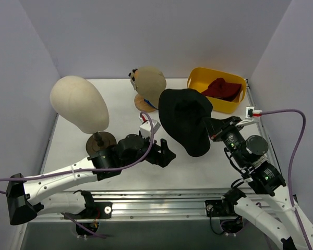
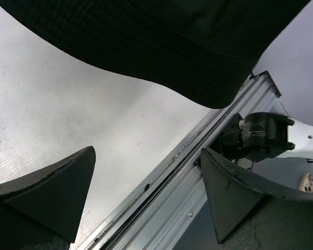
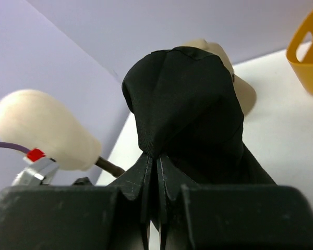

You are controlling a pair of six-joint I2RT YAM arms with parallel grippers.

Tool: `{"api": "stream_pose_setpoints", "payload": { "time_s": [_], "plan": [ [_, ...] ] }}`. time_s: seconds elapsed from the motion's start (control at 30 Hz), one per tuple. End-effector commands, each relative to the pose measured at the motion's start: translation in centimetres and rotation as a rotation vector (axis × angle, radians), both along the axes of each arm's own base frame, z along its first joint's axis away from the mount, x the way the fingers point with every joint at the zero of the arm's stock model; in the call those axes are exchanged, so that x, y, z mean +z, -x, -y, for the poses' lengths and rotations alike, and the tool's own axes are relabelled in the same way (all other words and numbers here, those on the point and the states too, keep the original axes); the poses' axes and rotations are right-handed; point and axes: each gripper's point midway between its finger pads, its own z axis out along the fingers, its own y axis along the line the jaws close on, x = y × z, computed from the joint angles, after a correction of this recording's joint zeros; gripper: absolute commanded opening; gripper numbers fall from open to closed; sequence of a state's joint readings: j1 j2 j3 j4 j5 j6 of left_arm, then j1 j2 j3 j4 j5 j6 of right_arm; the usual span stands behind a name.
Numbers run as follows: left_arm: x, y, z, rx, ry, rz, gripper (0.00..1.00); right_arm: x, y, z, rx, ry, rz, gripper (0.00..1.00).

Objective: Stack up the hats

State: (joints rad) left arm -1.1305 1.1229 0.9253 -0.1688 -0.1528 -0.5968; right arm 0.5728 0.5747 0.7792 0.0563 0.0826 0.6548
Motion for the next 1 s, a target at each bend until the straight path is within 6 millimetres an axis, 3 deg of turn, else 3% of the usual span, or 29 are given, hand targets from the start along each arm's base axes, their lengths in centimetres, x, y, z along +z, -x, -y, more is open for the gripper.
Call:
{"api": "stream_pose_setpoints", "payload": {
  "time_s": [0.0,0.23,0.37,0.4,0.43,0.5,0.53,0.63,0.67,0.73,0.77,0.83,0.87,0.9,0.97],
  "plan": [
    [7.2,0.1,0.6,-0.010,0.195,0.059,0.91,4.8,0.8,-0.5,0.042,-0.071,0.088,0.00],
    [10.7,-0.4,-1.3,0.026,0.218,0.167,0.92,8.8,0.6,-1.4,0.079,-0.083,0.152,0.00],
    [12.4,-0.4,-3.0,0.053,0.207,0.203,0.92,10.9,0.0,-4.0,0.187,-0.024,0.199,0.00],
    [13.6,-0.6,-3.6,0.074,0.207,0.220,0.91,11.9,-0.5,-5.4,0.239,0.018,0.218,0.00],
    [13.0,-1.0,-4.8,0.119,0.152,0.212,0.91,12.1,-0.8,-6.0,0.264,0.045,0.216,0.00],
    [13.9,-1.2,-6.2,0.165,0.128,0.222,0.91,12.2,-1.9,-7.6,0.309,0.091,0.216,0.00],
    [14.6,-1.2,-7.2,0.182,0.111,0.230,0.91,14.3,-1.7,-7.6,0.309,0.082,0.257,0.00],
    [16.7,-1.2,-9.5,0.238,0.124,0.260,0.91,16.1,-2.5,-7.8,0.288,0.085,0.301,0.00],
    [17.5,-1.2,-10.3,0.255,0.137,0.272,0.91,17.8,-2.3,-7.6,0.280,0.074,0.335,0.00],
    [18.2,-1.2,-11.4,0.273,0.119,0.290,0.91,18.5,-3.1,-8.3,0.286,0.085,0.339,0.00],
    [19.6,-1.2,-12.0,0.288,0.135,0.304,0.90,20.1,-2.8,-8.2,0.287,0.078,0.373,0.00],
    [20.1,-1.6,-13.3,0.333,0.098,0.326,0.89,20.1,-3.7,-9.3,0.306,0.086,0.364,0.00],
    [21.1,-1.8,-13.8,0.355,0.104,0.340,0.89,21.3,-3.6,-9.3,0.304,0.078,0.381,0.00],
    [21.4,-2.2,-14.6,0.390,0.080,0.362,0.88,20.8,-4.5,-10.0,0.309,0.088,0.363,0.00],
    [21.9,-2.8,-14.8,0.413,0.060,0.390,0.89,21.1,-4.7,-10.9,0.337,0.092,0.364,0.00]
  ]
}}
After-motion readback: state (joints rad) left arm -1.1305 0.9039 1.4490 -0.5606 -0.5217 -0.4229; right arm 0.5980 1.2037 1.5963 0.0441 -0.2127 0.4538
